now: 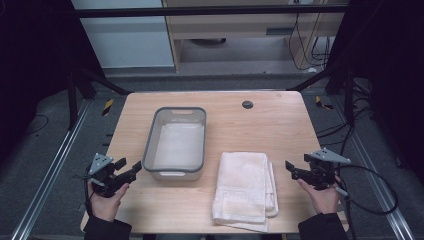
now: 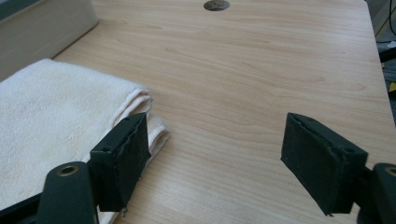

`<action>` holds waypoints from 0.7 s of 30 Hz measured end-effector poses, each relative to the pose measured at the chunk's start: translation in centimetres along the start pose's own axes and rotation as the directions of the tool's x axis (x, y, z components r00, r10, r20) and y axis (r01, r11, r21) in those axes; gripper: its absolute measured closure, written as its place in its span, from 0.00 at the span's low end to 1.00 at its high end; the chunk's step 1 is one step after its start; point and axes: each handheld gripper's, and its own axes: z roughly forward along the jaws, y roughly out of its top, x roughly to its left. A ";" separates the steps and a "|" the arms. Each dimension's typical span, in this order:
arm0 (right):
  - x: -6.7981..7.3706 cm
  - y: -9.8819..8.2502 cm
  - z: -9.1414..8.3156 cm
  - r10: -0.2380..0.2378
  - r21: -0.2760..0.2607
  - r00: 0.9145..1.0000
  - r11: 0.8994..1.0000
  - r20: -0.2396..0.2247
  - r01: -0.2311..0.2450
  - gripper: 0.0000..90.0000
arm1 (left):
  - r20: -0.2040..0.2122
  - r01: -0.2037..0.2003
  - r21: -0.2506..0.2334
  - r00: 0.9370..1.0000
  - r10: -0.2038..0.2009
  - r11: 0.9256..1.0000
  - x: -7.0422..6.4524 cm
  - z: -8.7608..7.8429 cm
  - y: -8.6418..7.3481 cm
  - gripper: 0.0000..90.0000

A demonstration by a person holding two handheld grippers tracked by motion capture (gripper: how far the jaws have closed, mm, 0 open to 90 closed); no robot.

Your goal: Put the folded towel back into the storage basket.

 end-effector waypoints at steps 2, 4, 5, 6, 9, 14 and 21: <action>-0.1 0.3 -0.1 -0.008 -0.010 1.000 1.000 0.005 0.008 0.26 | 0.003 0.000 -0.001 1.000 0.000 1.000 -0.1 0.0 0.1 0.41; -0.1 0.7 -0.2 -0.003 -0.015 1.000 1.000 0.009 0.003 0.27 | 0.011 -0.005 -0.003 1.000 0.005 1.000 -0.5 0.0 0.4 0.42; -0.1 0.8 -0.3 0.002 -0.019 1.000 1.000 0.010 -0.002 0.27 | 0.012 -0.006 -0.004 1.000 0.006 1.000 -0.6 0.1 0.5 0.42; -0.1 0.8 -0.3 0.002 -0.019 1.000 1.000 0.010 -0.002 0.27 | 0.012 -0.006 -0.004 1.000 0.006 1.000 -0.6 0.1 0.5 0.42; -0.2 1.4 -0.4 0.006 -0.021 1.000 1.000 0.016 -0.006 0.27 | 0.021 -0.011 -0.003 1.000 0.011 1.000 -1.0 0.2 0.8 0.42; 0.2 2.3 -0.3 -0.001 -0.028 1.000 1.000 0.005 0.001 0.28 | 0.047 -0.023 -0.009 0.999 0.024 1.000 -2.1 0.4 1.3 0.43; 0.9 3.4 -0.1 -0.012 -0.039 1.000 0.999 -0.028 0.011 0.30 | 0.077 -0.047 -0.022 0.996 0.048 0.999 -3.8 0.5 1.9 0.45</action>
